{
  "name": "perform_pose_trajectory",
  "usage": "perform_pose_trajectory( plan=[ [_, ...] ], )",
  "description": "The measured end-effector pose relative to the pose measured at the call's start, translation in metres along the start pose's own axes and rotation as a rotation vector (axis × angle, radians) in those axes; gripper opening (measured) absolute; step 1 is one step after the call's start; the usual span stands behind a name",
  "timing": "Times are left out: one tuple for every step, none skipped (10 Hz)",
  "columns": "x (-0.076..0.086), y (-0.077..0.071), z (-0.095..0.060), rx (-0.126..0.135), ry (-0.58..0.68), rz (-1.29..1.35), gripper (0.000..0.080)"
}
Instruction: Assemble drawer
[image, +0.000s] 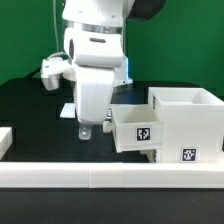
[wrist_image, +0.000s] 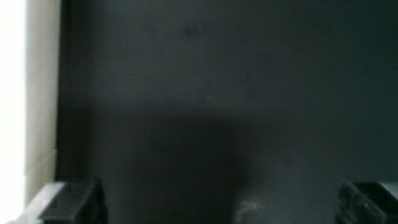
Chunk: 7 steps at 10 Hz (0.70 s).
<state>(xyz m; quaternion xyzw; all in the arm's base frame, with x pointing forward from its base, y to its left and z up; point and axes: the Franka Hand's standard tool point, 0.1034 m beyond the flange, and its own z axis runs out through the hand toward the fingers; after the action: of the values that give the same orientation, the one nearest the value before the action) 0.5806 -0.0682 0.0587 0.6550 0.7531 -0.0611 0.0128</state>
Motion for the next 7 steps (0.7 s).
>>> perform_pose_trajectory(
  plan=[
    [-0.001,0.0,-0.001,-0.001,0.0,0.002,0.0649],
    [-0.001,0.0,0.0,0.0,0.0,0.002,0.0649],
    [-0.002,-0.001,0.0,0.001,0.002,-0.004,0.0649],
    [-0.007,-0.002,0.002,0.002,0.004,-0.006,0.0649],
    [-0.006,-0.004,0.006,0.009,0.006,-0.007,0.0649],
    [-0.007,-0.003,0.007,0.015,0.023,-0.022,0.0649],
    [-0.011,-0.001,0.006,0.017,0.064,-0.01,0.0649]
  ],
)
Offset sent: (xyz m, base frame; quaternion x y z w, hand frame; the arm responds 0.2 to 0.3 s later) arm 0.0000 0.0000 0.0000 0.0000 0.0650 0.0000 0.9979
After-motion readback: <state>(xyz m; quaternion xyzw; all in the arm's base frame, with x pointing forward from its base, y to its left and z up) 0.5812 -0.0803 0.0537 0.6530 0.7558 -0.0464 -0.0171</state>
